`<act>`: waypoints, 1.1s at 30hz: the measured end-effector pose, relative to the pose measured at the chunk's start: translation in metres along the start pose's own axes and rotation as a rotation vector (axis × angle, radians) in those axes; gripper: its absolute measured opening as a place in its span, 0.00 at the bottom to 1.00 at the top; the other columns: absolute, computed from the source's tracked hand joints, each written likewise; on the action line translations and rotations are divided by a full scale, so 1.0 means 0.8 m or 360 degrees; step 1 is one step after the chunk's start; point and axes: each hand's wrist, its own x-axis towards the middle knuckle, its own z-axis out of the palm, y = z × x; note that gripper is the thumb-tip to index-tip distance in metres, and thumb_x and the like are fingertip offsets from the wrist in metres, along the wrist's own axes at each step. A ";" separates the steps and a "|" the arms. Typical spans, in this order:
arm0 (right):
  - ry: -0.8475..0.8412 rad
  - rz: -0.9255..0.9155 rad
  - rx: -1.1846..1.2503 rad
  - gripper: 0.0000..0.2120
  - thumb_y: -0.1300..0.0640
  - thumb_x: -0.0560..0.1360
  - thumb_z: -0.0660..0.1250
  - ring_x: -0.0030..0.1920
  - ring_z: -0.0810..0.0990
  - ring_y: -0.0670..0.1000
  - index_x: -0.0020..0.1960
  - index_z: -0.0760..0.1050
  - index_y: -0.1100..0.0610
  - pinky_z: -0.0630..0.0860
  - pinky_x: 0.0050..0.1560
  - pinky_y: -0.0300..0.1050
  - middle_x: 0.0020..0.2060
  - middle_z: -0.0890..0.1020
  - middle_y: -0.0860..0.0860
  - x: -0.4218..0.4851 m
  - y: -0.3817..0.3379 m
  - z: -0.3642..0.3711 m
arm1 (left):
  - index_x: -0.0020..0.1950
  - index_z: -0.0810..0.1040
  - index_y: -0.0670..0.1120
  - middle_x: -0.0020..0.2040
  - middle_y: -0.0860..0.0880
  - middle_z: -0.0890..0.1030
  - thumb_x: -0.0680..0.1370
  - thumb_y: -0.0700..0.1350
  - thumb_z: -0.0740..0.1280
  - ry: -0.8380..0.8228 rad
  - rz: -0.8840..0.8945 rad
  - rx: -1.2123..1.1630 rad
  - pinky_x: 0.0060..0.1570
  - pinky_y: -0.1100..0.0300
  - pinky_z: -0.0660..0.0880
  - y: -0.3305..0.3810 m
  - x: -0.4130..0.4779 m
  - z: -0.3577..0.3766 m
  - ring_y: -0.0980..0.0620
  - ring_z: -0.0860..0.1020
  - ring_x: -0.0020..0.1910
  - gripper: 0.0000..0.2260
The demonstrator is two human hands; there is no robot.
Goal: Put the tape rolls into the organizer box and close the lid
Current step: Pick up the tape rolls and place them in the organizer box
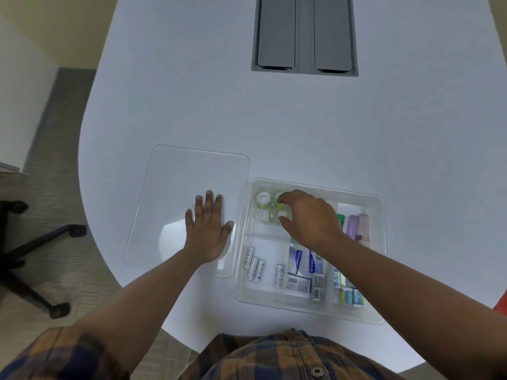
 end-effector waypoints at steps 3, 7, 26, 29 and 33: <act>-0.0104 0.0068 -0.0123 0.19 0.50 0.72 0.69 0.48 0.81 0.58 0.62 0.72 0.49 0.78 0.47 0.52 0.54 0.81 0.51 0.007 -0.002 0.004 | 0.78 0.39 0.51 0.79 0.48 0.37 0.81 0.59 0.50 0.0021 0.0028 0.0006 0.72 0.44 0.36 0.000 -0.001 0.000 0.46 0.34 0.76 0.31; -0.0125 0.0098 -0.0195 0.17 0.51 0.71 0.70 0.46 0.81 0.58 0.59 0.73 0.51 0.77 0.43 0.49 0.49 0.81 0.52 0.012 -0.003 0.009 | 0.78 0.38 0.50 0.79 0.47 0.37 0.81 0.59 0.48 0.0007 0.0040 0.0052 0.73 0.43 0.37 0.000 0.000 -0.001 0.45 0.35 0.77 0.30; -0.0334 0.0150 -0.0560 0.09 0.50 0.71 0.67 0.40 0.81 0.58 0.45 0.75 0.56 0.68 0.33 0.44 0.41 0.81 0.54 0.013 -0.024 0.017 | 0.79 0.49 0.46 0.80 0.46 0.50 0.80 0.59 0.47 0.0296 0.0130 0.0234 0.74 0.41 0.49 0.000 -0.012 0.009 0.45 0.48 0.78 0.31; -0.0320 0.0165 -0.0560 0.10 0.49 0.71 0.67 0.39 0.81 0.57 0.43 0.75 0.55 0.67 0.33 0.44 0.39 0.80 0.54 0.014 -0.026 0.019 | 0.79 0.49 0.45 0.80 0.45 0.50 0.80 0.59 0.47 0.0305 0.0130 0.0251 0.74 0.40 0.49 0.001 -0.013 0.009 0.44 0.48 0.78 0.30; -0.0295 0.0147 -0.0579 0.13 0.46 0.71 0.68 0.37 0.80 0.57 0.38 0.69 0.53 0.64 0.30 0.43 0.35 0.79 0.53 0.013 -0.029 0.023 | 0.78 0.50 0.45 0.79 0.45 0.51 0.80 0.58 0.48 0.0320 0.0132 0.0265 0.74 0.40 0.49 0.003 -0.014 0.008 0.44 0.49 0.78 0.30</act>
